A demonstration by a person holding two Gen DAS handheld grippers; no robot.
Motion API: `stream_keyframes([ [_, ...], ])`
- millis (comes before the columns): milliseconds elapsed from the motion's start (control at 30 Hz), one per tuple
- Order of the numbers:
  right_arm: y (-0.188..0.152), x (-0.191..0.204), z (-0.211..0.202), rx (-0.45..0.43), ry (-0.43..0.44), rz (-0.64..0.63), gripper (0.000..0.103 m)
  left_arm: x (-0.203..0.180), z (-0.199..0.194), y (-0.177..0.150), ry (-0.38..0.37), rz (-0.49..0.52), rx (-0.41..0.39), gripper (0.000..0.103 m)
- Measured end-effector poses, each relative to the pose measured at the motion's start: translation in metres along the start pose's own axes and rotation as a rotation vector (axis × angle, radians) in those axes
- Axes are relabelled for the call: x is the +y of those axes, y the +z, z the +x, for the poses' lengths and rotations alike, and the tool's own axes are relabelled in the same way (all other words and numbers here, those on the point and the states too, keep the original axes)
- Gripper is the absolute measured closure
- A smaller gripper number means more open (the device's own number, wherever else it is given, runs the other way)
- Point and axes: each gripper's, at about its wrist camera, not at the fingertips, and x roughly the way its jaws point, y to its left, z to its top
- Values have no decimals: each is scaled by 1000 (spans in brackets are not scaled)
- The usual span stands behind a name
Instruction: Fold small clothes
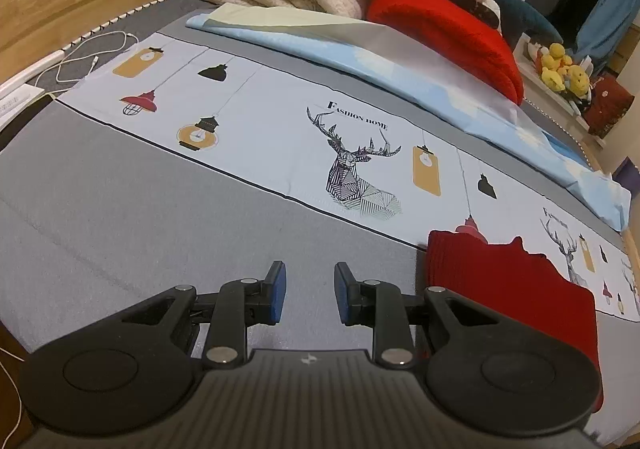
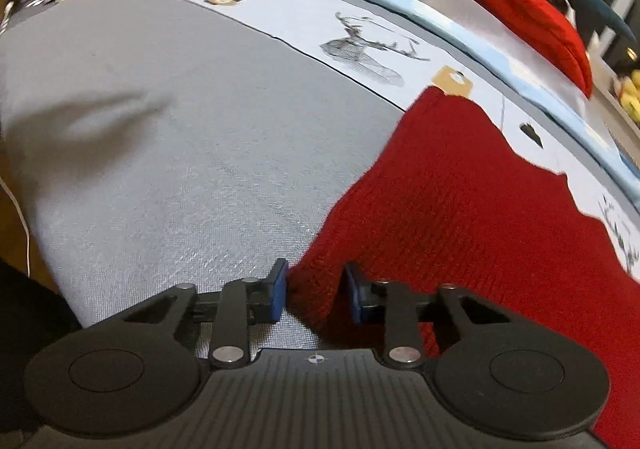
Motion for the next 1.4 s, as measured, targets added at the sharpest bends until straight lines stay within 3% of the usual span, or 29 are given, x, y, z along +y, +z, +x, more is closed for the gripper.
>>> stream_keyframes([
  [133, 16, -29, -26, -28, 82, 129, 85, -17, 4, -2, -4, 3, 16, 74],
  [300, 22, -138, -107, -238, 122, 484, 86, -63, 12, -5, -21, 52, 28, 74],
  [400, -23, -227, -158, -369, 62, 764, 86, -102, 20, -10, -40, 98, 39, 74],
  [467, -77, -281, -179, -405, -18, 981, 86, -129, 26, -12, -56, 135, 44, 74],
  [533, -140, -323, -188, -374, -146, 1171, 86, -158, 32, -16, -72, 170, 48, 74],
  [600, -196, -351, -180, -256, -267, 1316, 85, -185, 39, -21, -91, 194, 58, 74],
  [667, -244, -372, -159, -43, -306, 1438, 83, -212, 47, -28, -115, 216, 75, 74],
  [733, -277, -385, -156, 59, -303, 1544, 77, -237, 54, -37, -133, 250, 93, 74],
  [800, -287, -396, -168, 10, -303, 1552, 69, -262, 61, -45, -149, 289, 107, 74],
  [867, -278, -406, -179, -30, -326, 1469, 64, -283, 68, -54, -161, 325, 123, 74],
  [967, -259, -433, -183, -98, -226, 1359, 60, -310, 80, -67, -187, 363, 154, 70],
  [1033, -243, -447, -172, -107, -138, 1274, 46, -323, 90, -76, -217, 365, 191, 66],
  [1167, -229, -465, -140, -78, -77, 1134, 36, -344, 108, -92, -293, 336, 272, 50],
  [1233, -231, -466, -115, -53, -37, 1143, 36, -354, 118, -99, -333, 313, 314, 31],
  [1267, -238, -466, -106, -25, -2, 1150, 37, -358, 123, -102, -354, 296, 328, 27],
  [1333, -243, -464, -93, 88, 11, 1150, 26, -368, 134, -110, -392, 258, 353, 23],
  [1400, -245, -472, -94, 61, 4, 1186, 26, -376, 145, -115, -423, 217, 373, 20],
])
